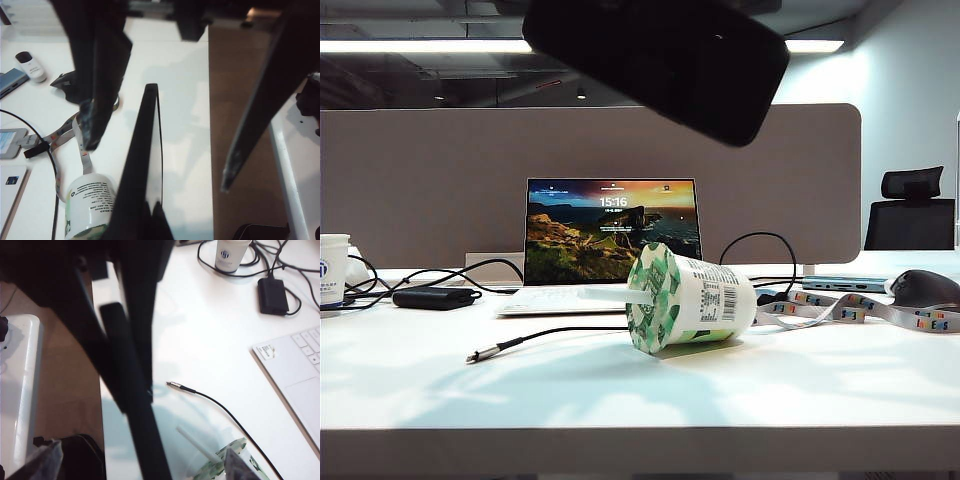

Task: Pick up the black phone, pick up the charger plug, insert the charger plug into the phone's charging port, and finally place the connected phone back on the desk.

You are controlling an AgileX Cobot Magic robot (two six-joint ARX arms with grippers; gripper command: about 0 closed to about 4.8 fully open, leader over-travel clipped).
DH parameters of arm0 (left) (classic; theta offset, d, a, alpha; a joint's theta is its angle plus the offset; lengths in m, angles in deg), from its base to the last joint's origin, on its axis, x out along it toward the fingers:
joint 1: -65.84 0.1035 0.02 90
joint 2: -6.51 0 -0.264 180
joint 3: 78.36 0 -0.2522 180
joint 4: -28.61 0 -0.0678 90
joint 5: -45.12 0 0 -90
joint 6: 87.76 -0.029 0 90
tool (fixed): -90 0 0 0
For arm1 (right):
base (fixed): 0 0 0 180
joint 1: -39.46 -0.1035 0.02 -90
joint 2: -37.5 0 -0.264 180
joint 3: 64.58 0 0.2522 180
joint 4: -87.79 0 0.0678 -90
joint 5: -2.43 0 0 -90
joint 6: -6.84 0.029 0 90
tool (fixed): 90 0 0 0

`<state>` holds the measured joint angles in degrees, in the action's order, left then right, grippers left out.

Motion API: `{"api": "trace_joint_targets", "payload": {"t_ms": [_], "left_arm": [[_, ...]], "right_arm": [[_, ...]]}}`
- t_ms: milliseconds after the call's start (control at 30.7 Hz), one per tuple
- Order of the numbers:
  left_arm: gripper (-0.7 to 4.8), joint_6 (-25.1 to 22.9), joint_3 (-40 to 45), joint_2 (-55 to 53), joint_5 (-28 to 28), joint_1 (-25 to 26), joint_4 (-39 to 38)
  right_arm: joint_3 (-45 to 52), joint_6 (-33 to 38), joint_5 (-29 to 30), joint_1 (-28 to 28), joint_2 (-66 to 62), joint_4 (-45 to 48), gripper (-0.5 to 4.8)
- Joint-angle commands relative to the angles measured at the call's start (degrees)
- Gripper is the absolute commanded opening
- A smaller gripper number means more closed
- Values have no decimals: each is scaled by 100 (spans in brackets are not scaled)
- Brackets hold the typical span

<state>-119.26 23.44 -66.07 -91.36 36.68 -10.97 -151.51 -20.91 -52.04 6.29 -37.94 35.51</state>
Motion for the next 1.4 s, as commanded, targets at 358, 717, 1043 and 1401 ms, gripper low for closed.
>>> {"api": "trace_joint_targets", "payload": {"t_ms": [358, 717, 1043, 1401], "left_arm": [[-6, -262, -46, 44, -243, 2, 105], [-6, -258, -46, 44, -367, 2, 109], [479, -24, -46, 44, -13, 4, 254], [479, 988, -46, 85, -24, 17, 1725]], "right_arm": [[-20, -385, -267, -42, -234, -323, 274], [-20, -385, -262, -42, -293, -323, -4], [-22, -387, -210, -37, -190, -313, -4], [-24, -74, 83, 258, 669, 254, -3]]}}
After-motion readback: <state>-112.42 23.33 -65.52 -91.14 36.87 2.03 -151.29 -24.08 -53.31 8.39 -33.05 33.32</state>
